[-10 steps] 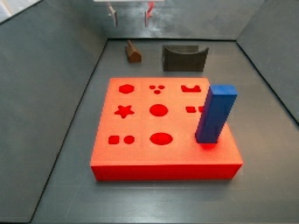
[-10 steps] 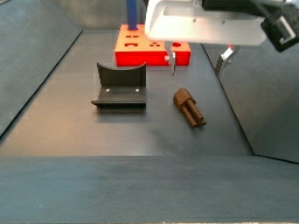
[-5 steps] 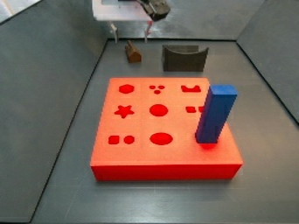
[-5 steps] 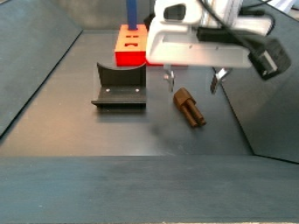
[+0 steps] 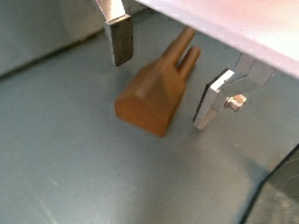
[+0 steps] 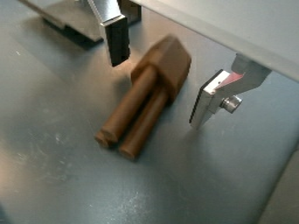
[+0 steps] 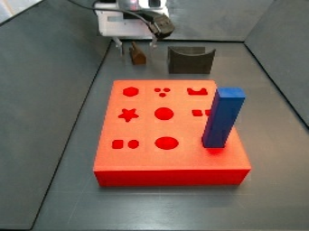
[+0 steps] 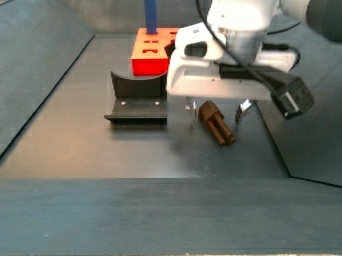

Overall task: Pick up the 3 prong object. Move up. Rotate the 3 prong object. Place the 3 prong object on the fixture. Regrasp the 3 prong object. Move to above the board. Insert the 3 prong object.
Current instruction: Rotate the 3 prong object, then move up.

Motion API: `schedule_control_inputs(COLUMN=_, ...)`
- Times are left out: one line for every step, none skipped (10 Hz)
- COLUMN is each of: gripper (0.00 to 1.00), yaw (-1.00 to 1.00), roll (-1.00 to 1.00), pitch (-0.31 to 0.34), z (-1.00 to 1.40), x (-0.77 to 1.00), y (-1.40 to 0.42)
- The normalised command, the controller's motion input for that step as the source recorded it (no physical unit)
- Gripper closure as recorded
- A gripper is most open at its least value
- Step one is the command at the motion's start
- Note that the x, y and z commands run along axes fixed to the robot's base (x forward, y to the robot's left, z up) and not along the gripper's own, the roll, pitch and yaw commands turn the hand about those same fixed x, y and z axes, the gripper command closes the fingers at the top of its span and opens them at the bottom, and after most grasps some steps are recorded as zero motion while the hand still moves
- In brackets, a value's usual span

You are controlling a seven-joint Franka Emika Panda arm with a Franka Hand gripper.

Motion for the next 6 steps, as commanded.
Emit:
schedule_control_inputs(gripper=0.0, yaw=-0.02, roll=0.02, pitch=-0.035, z=-0.21, x=0.03, y=0.02)
schedule_control_inputs(gripper=1.0, yaw=0.0, roll=0.0, pitch=0.0, z=0.0, x=0.0, y=0.0)
schedule_control_inputs(gripper=1.0, yaw=0.0, roll=0.0, pitch=0.0, z=0.83, x=0.0, y=0.0)
schedule_control_inputs(gripper=1.0, yaw=0.0, roll=0.0, pitch=0.009, z=0.82, x=-0.01, y=0.0)
schedule_control_inputs(gripper=1.0, yaw=0.0, roll=-0.01, pitch=0.026, z=0.72, x=-0.03, y=-0.01)
schedule_control_inputs(gripper=1.0, yaw=0.0, roll=-0.01, pitch=0.039, z=0.6, x=-0.02, y=0.0)
